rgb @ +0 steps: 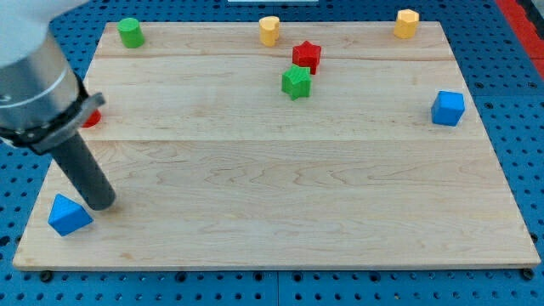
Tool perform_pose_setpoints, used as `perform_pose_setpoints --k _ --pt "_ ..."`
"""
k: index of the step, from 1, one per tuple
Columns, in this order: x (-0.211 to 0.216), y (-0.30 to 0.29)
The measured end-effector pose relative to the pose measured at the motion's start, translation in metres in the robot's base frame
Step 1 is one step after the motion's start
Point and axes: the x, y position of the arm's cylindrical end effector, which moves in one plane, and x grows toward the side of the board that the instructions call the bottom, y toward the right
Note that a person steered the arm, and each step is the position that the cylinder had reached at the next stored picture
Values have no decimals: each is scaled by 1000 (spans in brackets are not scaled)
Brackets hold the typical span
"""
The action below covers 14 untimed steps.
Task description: Move the red star to the bottom center of the board
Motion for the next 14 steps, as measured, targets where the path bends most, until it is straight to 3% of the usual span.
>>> perform_pose_setpoints --k 1,3,5,8,10,12,14 --pt "1 -24" --pt "-1 -14" --pt "-85 24" --pt "-224 164" --pt "-275 258" --pt "-242 319" --pt "-256 368"
